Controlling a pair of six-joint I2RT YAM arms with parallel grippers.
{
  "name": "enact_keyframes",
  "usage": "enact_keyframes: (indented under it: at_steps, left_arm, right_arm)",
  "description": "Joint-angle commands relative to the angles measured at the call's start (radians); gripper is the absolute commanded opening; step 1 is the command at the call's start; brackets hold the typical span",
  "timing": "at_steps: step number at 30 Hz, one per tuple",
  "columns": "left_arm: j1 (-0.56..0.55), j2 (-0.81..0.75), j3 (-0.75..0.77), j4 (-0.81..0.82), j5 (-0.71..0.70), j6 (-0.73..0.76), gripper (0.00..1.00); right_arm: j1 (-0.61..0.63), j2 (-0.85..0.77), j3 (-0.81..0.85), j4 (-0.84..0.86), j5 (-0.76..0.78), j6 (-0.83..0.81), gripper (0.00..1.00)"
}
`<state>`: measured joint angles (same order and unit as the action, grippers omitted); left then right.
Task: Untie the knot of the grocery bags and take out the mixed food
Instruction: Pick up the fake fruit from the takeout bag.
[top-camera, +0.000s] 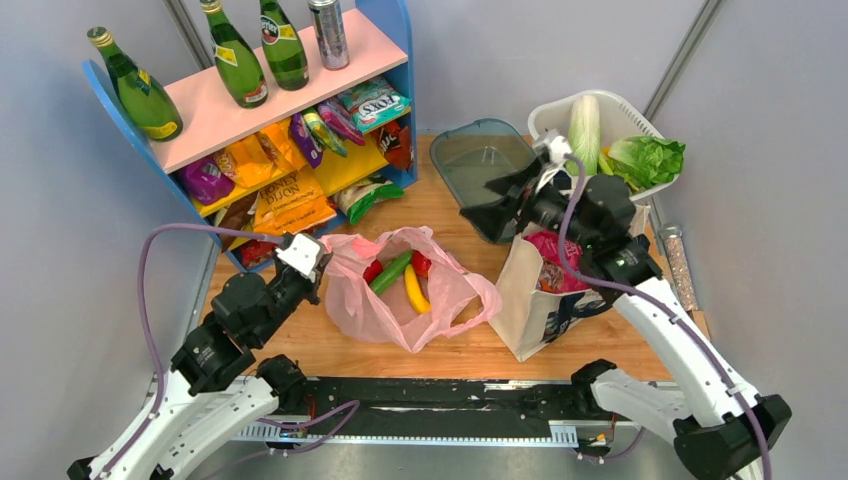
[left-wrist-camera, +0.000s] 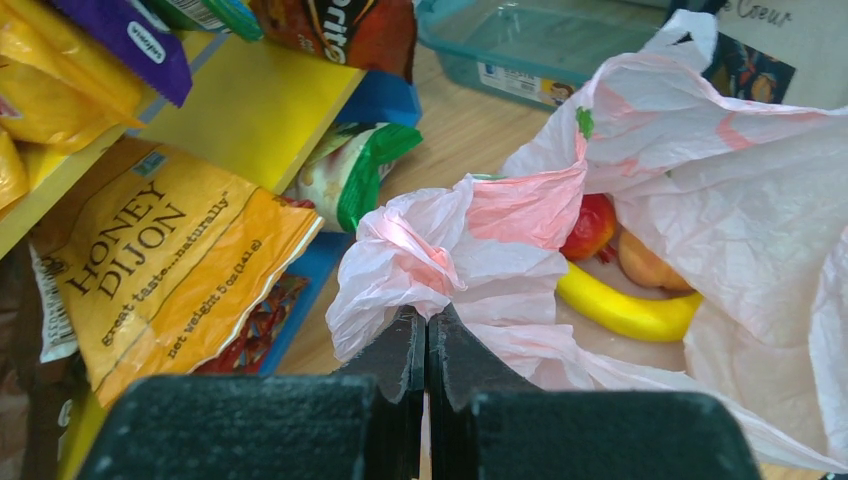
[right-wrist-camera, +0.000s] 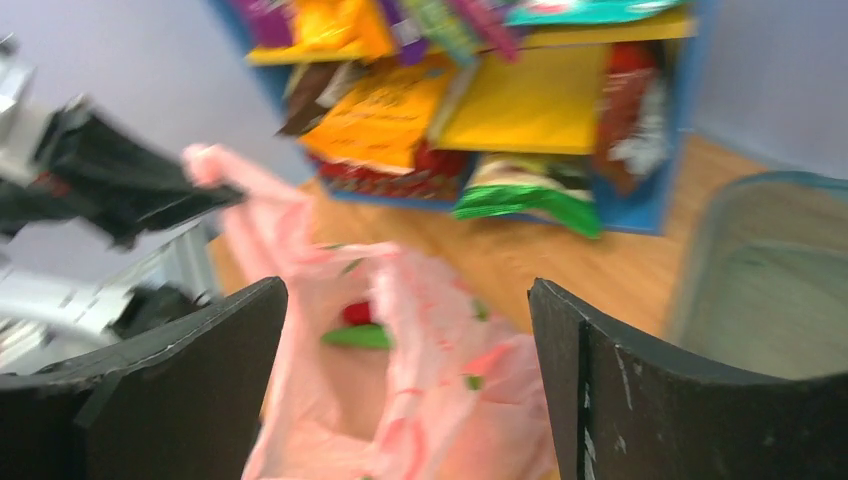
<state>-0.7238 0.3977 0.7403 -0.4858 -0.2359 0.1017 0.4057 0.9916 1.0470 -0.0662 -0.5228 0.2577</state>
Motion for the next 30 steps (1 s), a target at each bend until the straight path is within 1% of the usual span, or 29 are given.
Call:
enact_keyframes:
  at_steps: [1,5,7,9,12,14,18,22,27,30]
  left_arm:
    - [0.004,0.018,0.002,0.034,0.067,0.021,0.0]
    - [0.004,0.044,0.01,0.028,0.066,0.022,0.0]
    - [0.004,0.055,0.015,0.026,0.067,0.023,0.0]
    - [0.004,0.061,0.015,0.023,0.067,0.023,0.0]
    - [0.004,0.063,0.011,0.025,0.067,0.023,0.0]
    - [0.004,0.063,0.009,0.028,0.067,0.023,0.0]
    - [0.005,0.07,0.007,0.028,0.064,0.022,0.0]
    - [0.004,0.074,0.007,0.027,0.063,0.021,0.0]
    - [0.004,0.079,0.009,0.025,0.056,0.023,0.0]
    - [0.004,0.08,0.008,0.025,0.053,0.023,0.0]
  right_arm:
    - [0.241,-0.014,-0.017,-0.023,-0.022,-0.109,0.88]
    - [0.437,0.057,-0.05,-0.023,0.052,-0.112,0.75]
    - [0.514,0.103,-0.067,-0.026,0.125,-0.112,0.71]
    - [0.582,0.153,-0.074,-0.039,0.254,-0.095,0.66]
    - [0.656,0.233,-0.048,-0.082,0.478,-0.026,0.6]
    - [0.684,0.273,-0.046,-0.092,0.571,0.024,0.57]
    - [0.691,0.337,-0.073,-0.097,0.669,0.126,0.5]
    - [0.7,0.395,-0.086,-0.102,0.749,0.152,0.49]
    - [0.723,0.489,-0.056,-0.121,0.812,0.156,0.49]
    - [0.732,0.555,-0.038,-0.125,0.825,0.155,0.48]
